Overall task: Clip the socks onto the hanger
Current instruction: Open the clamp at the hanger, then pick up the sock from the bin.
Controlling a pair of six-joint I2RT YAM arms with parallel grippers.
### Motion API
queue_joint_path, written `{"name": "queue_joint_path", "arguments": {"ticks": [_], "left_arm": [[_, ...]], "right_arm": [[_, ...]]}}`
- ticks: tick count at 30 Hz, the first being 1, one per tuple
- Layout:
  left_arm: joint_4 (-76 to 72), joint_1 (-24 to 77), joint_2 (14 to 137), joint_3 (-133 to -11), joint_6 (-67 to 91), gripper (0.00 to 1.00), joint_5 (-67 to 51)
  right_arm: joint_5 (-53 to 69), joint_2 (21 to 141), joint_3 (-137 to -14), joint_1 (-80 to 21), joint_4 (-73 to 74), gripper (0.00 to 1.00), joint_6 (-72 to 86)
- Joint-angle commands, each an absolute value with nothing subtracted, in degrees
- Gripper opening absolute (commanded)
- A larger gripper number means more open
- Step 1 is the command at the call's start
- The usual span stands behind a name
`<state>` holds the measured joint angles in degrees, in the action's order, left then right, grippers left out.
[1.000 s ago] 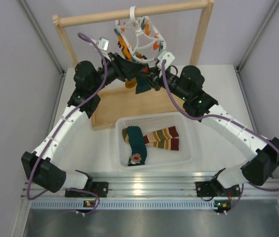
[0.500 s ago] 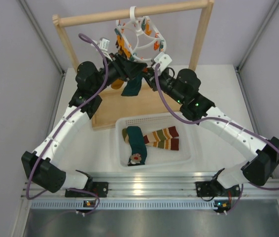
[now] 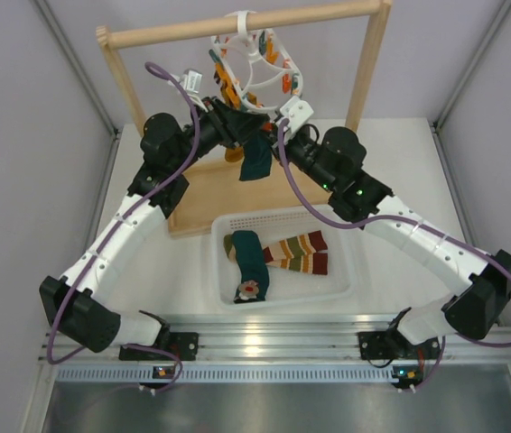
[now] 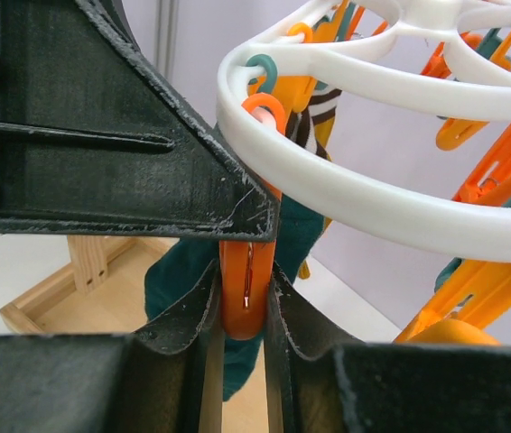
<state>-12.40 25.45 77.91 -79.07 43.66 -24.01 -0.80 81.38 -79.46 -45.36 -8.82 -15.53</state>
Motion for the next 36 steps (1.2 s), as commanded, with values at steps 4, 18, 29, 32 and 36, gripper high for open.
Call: {"name": "queue_joint_path", "arguments": {"ticks": [4, 18, 29, 32, 36], "left_arm": [[-18.81, 24.61, 77.87, -80.42, 44.12, 0.12, -18.45], [-18.28, 24.52, 78.49, -79.89, 43.07, 0.00, -19.42], [-18.81, 24.52, 78.57, -79.72, 42.98, 0.00, -19.77], [-18.90, 24.52, 78.57, -79.80, 42.98, 0.00, -19.86], [-18.90, 24.52, 78.57, -79.80, 42.89, 0.00, -19.95]], "right_arm": [[1.93, 79.45, -79.89, -47.02, -8.97, 0.09, -16.17], [23.17, 73.39, -74.71, -35.43, 4.30, 0.72, -3.70], [25.95, 80.77, -64.79, -46.66, 12.60, 0.55, -10.56], [20.41, 83.31, -61.88, -47.90, 5.02, 0.53, -2.31], [14.68, 85.60, -57.67, -47.81, -3.68, 0.50, 14.80]]}}
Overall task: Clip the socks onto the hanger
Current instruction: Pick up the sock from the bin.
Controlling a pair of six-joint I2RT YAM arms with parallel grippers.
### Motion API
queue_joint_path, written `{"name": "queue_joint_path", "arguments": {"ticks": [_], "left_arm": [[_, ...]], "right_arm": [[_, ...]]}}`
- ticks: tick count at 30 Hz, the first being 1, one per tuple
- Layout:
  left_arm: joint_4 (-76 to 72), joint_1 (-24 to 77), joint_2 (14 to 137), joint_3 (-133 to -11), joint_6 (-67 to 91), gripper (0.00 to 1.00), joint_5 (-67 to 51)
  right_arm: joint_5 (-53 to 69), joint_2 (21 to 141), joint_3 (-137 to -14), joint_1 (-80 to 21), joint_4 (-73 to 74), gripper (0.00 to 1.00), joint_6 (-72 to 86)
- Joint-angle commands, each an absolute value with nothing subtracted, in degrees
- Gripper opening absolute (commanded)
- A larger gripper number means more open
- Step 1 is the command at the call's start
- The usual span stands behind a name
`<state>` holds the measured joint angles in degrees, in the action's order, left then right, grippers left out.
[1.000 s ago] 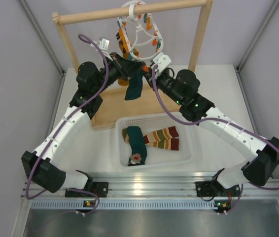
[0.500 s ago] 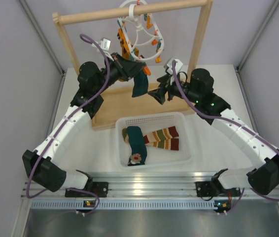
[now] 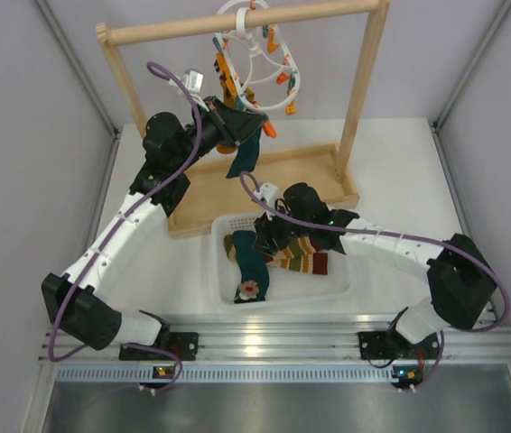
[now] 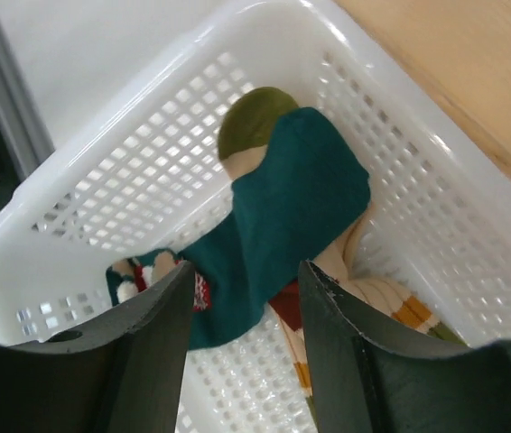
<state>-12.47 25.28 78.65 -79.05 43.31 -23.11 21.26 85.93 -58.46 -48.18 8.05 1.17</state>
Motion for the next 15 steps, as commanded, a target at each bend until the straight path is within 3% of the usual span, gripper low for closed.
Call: {"name": "queue_joint_path", "arguments": {"ticks": [1, 5, 7, 10, 15], "left_arm": [[-19.07, 24.52, 78.66, -79.89, 42.89, 0.00, -20.21], [-18.99, 24.52, 78.49, -80.07, 42.72, 0.00, -20.30], [-18.90, 24.43, 78.31, -79.89, 42.28, 0.00, -19.95], [-18.63, 24.43, 78.40, -79.72, 42.10, 0.00, -19.95], [-18.81, 24.35, 78.66, -79.63, 42.36, 0.00, -20.04]], "right_arm": [[13.89, 85.95, -55.83, -47.90, -7.26, 0.49, 17.12], [12.74, 89.46, -55.02, -47.90, -11.33, 0.49, 24.43], [15.62, 91.40, -56.59, -47.73, -10.90, 0.40, 22.60], [22.99, 90.00, -54.85, -47.81, -11.43, 0.28, 14.78], [31.36, 85.70, -53.96, -48.69, 1.71, 0.29, -2.78]]}}
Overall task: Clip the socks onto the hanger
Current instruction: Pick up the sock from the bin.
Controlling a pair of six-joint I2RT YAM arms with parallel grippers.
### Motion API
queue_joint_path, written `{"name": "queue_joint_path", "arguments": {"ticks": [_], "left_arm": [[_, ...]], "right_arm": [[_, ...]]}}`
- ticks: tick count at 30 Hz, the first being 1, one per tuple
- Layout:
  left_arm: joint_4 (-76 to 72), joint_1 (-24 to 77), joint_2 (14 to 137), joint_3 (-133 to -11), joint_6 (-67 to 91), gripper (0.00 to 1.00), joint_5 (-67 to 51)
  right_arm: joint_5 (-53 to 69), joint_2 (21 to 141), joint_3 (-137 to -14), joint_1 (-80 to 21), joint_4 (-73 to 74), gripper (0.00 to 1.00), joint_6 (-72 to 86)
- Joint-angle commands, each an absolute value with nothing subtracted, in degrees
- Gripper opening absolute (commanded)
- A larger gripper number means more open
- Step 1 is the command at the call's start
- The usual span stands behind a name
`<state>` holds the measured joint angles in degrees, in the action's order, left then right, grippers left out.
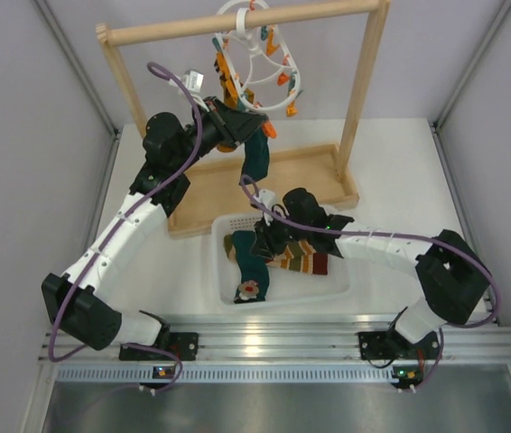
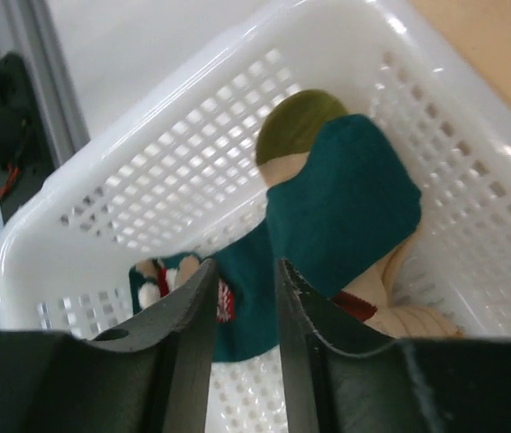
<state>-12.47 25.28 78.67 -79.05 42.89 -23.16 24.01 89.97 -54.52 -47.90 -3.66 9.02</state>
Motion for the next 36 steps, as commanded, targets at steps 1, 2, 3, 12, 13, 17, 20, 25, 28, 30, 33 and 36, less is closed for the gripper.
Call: {"name": "queue_joint_path", "arguments": {"ticks": [1, 2, 3, 12, 13, 17, 20, 25, 28, 30, 33, 36], "left_arm": [[-18.81, 24.35, 78.66, -79.63, 42.36, 0.00, -20.21], [-18.81, 24.26, 78.75, -79.63, 42.45, 0.00, -20.30], [-18.81, 24.26, 78.84, -79.63, 42.45, 0.00, -20.22], [-19.16, 24.17, 79.36, -79.10, 43.42, 0.00, -20.92], [-19.07, 24.08, 79.37, -79.28, 43.33, 0.00, -21.09], [-18.72, 24.17, 79.28, -79.19, 42.89, 0.00, -21.18], [-18.46, 23.91, 79.10, -78.93, 42.80, 0.00, -21.09], [-18.19, 23.56, 79.19, -78.75, 42.63, 0.00, -21.36], [-18.11, 23.38, 79.19, -78.66, 42.54, 0.00, -21.44], [-18.11, 23.20, 79.36, -78.84, 42.54, 0.00, -21.53], [-18.11, 23.12, 79.63, -78.75, 42.80, 0.00, -21.53], [-18.11, 23.12, 79.63, -78.84, 42.98, 0.00, -21.53]], "right_arm": [[33.90, 85.26, -54.23, -49.56, 3.76, 0.33, -5.51], [35.49, 84.99, -54.23, -50.09, 5.69, 0.37, -12.06], [36.64, 85.16, -54.49, -50.79, 8.32, 0.41, -16.04], [47.28, 92.89, -55.98, -51.33, 15.21, 0.56, -49.11], [48.76, 93.77, -57.12, -51.42, 14.94, 0.56, -49.83], [52.55, 98.26, -61.61, -51.59, 18.36, 0.56, -52.99], [52.56, 100.19, -63.54, -52.82, 20.56, 0.55, -57.03], [52.03, 103.88, -67.40, -54.40, 25.74, 0.59, -59.76], [50.89, 105.82, -68.12, -54.75, 26.72, 0.64, -61.08], [49.84, 107.13, -67.94, -54.84, 26.19, 0.65, -61.96], [47.47, 108.98, -68.29, -55.02, 26.81, 0.65, -64.16], [46.15, 110.82, -68.99, -55.37, 27.24, 0.59, -65.56]]}}
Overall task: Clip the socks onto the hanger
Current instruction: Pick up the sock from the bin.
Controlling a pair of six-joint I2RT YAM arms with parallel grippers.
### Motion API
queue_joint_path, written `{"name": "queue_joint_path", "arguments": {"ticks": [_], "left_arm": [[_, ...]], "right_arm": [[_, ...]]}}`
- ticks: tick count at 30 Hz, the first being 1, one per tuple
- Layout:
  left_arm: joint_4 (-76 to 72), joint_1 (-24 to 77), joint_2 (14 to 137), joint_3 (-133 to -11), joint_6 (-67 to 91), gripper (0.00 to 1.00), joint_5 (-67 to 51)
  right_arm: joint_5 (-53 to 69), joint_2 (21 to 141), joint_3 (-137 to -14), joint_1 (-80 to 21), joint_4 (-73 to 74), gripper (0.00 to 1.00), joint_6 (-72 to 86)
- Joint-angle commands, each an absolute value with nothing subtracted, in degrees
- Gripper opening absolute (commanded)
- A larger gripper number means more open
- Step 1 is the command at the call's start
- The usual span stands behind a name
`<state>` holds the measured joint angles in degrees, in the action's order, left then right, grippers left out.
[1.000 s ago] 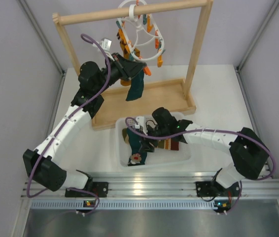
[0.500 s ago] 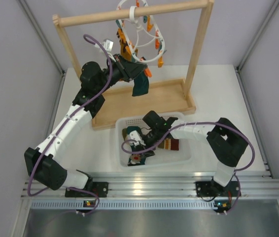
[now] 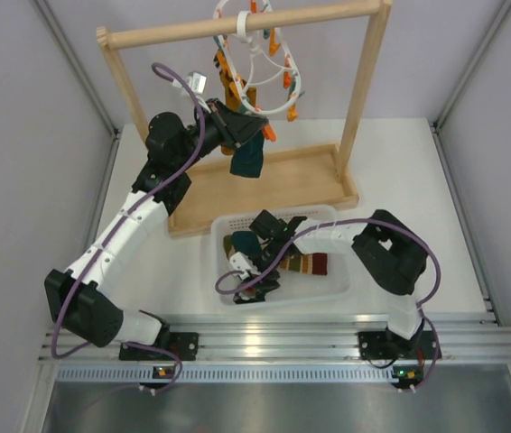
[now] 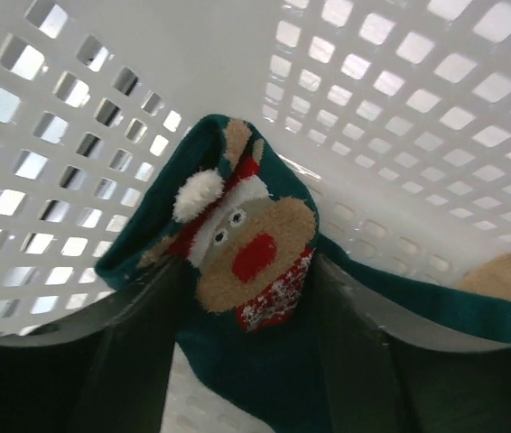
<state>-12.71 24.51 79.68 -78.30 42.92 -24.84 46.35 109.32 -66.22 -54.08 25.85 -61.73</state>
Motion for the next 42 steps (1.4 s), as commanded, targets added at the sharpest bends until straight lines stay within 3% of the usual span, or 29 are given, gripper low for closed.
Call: {"name": "queue_joint_path", "arguments": {"ticks": [1, 3, 6, 7, 8, 10, 25, 34, 42], "left_arm": [[-18.11, 23.12, 79.72, -78.84, 42.98, 0.00, -21.53], [-18.02, 23.03, 79.72, -78.92, 42.89, 0.00, -21.71], [-17.84, 22.94, 79.80, -78.75, 42.89, 0.00, -21.71], [-17.75, 22.94, 79.72, -78.75, 42.89, 0.00, -21.71], [-17.75, 22.94, 79.80, -78.75, 42.72, 0.00, -21.88], [-17.58, 22.94, 79.72, -78.84, 42.80, 0.00, -22.06], [-18.54, 22.85, 79.72, -78.58, 44.12, 0.00, -22.94], [-21.71, 22.85, 80.33, -77.78, 47.98, 0.00, -23.73], [-24.69, 22.59, 80.95, -77.52, 51.59, 0.00, -25.49]], "right_arm": [[45.45, 111.27, -69.26, -55.37, 27.68, 0.54, -66.35], [44.65, 111.62, -69.35, -55.28, 28.13, 0.48, -66.62], [43.86, 110.92, -69.17, -55.28, 29.09, 0.30, -67.41], [44.55, 110.22, -69.00, -55.02, 28.92, 0.16, -66.45], [45.00, 109.34, -68.65, -54.93, 28.31, 0.09, -65.49], [46.14, 105.40, -66.80, -54.14, 24.71, 0.00, -60.51], [48.17, 81.39, -63.11, -41.58, 0.01, 0.00, -7.61], [36.13, 72.95, -54.15, -33.49, -20.02, 0.00, 27.90], [27.43, 70.93, -52.99, -31.56, -28.65, 0.00, 43.85]]}}
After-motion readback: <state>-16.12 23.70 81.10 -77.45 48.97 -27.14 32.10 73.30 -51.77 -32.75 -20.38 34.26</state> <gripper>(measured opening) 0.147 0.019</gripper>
